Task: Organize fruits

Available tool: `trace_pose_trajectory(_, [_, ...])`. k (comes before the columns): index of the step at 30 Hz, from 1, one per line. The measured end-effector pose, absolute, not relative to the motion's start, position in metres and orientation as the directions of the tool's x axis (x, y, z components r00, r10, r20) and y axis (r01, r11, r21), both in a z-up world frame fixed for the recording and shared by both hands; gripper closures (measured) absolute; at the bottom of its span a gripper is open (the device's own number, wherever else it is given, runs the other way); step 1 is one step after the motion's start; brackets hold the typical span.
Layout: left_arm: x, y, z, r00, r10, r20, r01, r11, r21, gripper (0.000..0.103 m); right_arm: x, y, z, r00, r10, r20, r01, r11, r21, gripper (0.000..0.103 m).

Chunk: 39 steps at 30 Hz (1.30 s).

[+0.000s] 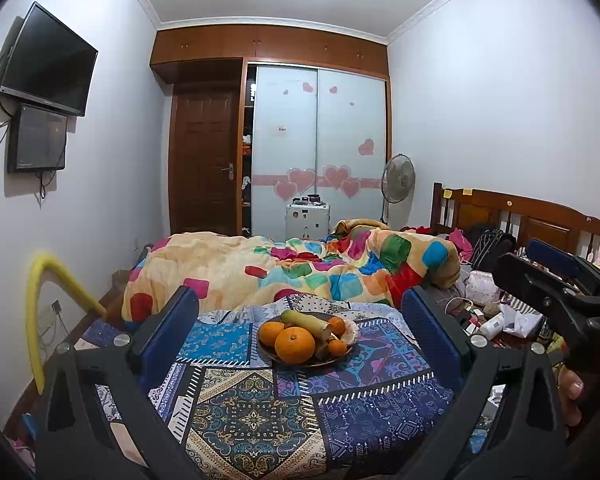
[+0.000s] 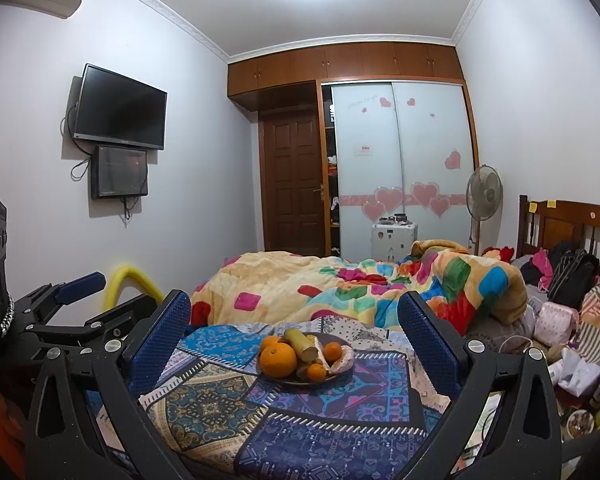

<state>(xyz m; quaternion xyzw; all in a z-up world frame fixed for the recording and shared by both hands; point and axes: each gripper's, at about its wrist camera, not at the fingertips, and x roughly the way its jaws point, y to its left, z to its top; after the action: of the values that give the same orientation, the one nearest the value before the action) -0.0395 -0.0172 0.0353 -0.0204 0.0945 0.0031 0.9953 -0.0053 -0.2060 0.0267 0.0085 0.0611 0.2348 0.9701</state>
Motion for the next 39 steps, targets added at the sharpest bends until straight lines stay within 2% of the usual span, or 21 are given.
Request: trace_pose_trajectory(39, [-0.0329,-0.0178,0.0328,0.980,-0.037,-0.197,0.027,0.998,-0.053,0.000,-0.0016,-0.2080,0.0221,0.884,0.449,-0.132,-0.446,0.893,0.055,0.000])
